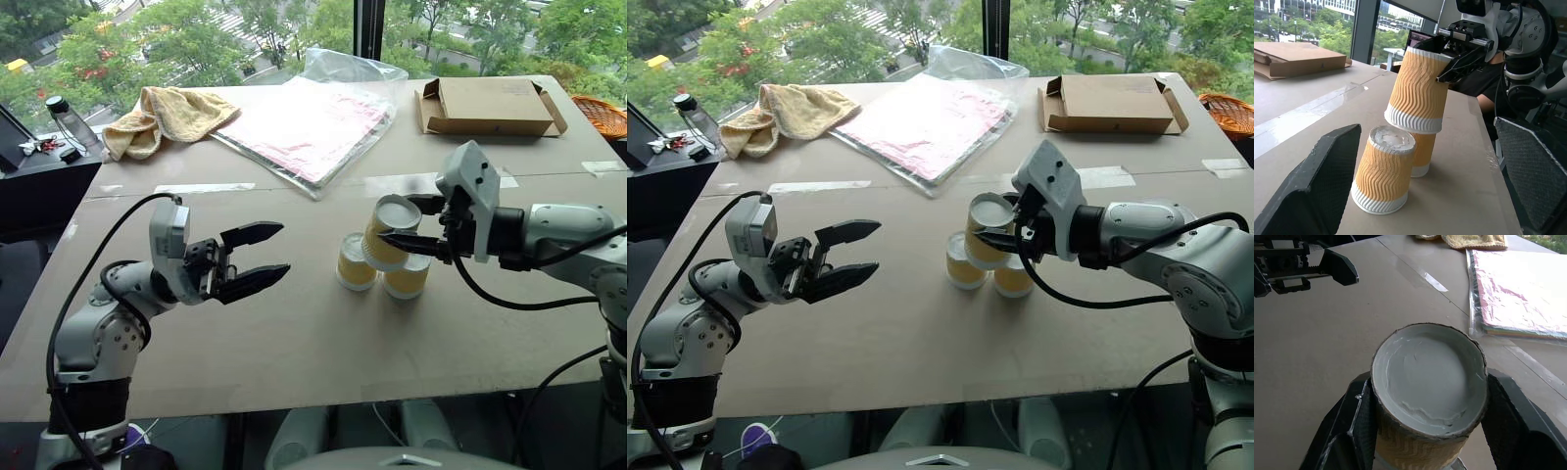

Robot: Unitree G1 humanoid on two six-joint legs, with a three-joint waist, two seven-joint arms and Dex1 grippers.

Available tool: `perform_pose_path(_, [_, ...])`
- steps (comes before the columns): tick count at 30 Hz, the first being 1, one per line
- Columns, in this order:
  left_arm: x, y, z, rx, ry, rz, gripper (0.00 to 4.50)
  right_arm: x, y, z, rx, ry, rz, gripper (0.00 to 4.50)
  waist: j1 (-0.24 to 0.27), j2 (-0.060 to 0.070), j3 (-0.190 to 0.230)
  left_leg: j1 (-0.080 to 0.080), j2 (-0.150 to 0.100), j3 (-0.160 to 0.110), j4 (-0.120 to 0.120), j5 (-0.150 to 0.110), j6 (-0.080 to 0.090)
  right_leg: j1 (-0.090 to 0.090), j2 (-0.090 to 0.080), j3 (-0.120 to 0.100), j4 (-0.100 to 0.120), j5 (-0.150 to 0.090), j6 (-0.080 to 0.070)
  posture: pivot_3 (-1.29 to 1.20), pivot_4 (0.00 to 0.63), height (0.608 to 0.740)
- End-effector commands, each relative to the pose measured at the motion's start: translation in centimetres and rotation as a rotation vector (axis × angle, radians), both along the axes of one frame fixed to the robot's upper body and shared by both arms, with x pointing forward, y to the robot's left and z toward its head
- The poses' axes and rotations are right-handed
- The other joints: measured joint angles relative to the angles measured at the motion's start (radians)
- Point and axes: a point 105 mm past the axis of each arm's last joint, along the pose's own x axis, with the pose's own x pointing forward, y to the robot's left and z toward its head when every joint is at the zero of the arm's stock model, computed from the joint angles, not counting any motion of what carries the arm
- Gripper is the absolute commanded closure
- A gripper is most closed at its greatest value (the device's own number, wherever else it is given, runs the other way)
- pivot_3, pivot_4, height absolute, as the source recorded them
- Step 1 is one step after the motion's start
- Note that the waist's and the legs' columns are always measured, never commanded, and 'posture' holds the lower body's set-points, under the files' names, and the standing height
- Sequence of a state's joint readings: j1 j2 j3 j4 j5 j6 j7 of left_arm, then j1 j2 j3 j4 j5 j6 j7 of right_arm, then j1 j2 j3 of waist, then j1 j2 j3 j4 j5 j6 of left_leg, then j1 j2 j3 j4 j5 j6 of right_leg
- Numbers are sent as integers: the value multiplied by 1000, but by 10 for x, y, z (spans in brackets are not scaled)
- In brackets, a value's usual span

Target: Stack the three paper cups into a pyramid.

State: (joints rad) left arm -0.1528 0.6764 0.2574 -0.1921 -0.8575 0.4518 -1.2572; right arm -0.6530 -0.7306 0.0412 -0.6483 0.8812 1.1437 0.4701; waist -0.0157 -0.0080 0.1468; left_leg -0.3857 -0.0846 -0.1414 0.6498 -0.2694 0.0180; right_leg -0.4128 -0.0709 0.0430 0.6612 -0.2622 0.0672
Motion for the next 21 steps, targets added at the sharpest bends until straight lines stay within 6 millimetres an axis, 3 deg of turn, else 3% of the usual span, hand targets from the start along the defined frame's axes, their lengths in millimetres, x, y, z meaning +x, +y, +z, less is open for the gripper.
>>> perform_pose_path(1, [-4,-3,9,7,-44,-12,0,-3,2,0,-11,-38,20,2355,0,0,0,0,0,0,0,0,0,0,0,0,0,0,0,0,150,740])
perform_pose_path(2, [-4,-3,9,7,-44,-12,0,-2,1,-3,-20,-35,17,1289,0,0,0,0,0,0,0,0,0,0,0,0,0,0,0,0,150,740])
perform_pose_path(5, [-3,-2,9,6,-43,-13,0,1,-2,-9,-57,-47,11,61,0,0,0,0,0,0,0,0,0,0,0,0,0,0,0,0,150,740])
perform_pose_path(12, [-5,-4,9,0,-37,-20,0,-1,-11,10,-29,-155,-5,61,1,0,0,0,0,0,0,0,0,0,0,0,0,0,0,0,150,740])
perform_pose_path(16, [-4,-9,5,-10,-22,-13,0,-9,-32,26,28,-230,-37,61,8,0,0,-1,0,0,0,0,0,0,0,-1,-1,0,0,0,150,740])
perform_pose_path(21, [-1,-13,-6,6,12,26,0,-22,-60,28,128,-247,-76,61,8,-1,0,-1,0,-1,0,0,0,1,0,-2,-1,0,0,0,150,740])
